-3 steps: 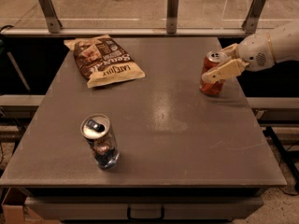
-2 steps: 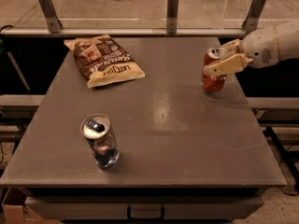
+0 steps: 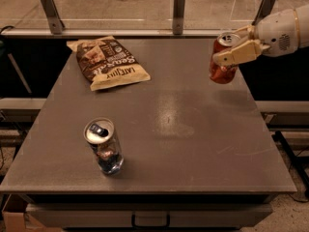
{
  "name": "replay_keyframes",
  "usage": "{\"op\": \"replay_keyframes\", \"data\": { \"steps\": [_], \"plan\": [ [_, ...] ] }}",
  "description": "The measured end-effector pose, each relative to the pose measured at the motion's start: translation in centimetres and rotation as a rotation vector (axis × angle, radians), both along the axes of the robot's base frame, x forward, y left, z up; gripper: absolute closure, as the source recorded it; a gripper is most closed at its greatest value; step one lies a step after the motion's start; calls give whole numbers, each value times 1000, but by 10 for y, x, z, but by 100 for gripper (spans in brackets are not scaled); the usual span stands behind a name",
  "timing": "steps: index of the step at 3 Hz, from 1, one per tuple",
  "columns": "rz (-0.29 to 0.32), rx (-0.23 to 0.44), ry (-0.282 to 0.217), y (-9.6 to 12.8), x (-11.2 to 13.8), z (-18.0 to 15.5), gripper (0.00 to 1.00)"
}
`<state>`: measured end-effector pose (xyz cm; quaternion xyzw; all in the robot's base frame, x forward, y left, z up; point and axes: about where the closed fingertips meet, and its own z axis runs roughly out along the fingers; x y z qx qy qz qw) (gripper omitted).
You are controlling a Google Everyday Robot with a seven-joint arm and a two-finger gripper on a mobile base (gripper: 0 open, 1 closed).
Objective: Move coke can near redbull can
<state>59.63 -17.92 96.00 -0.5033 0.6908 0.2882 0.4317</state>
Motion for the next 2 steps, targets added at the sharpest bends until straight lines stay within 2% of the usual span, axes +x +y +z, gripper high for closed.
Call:
{"op": "replay_keyframes", "data": {
  "steps": [2],
  "plan": [
    [27, 7, 21, 7, -2, -5, 100]
  ]
}}
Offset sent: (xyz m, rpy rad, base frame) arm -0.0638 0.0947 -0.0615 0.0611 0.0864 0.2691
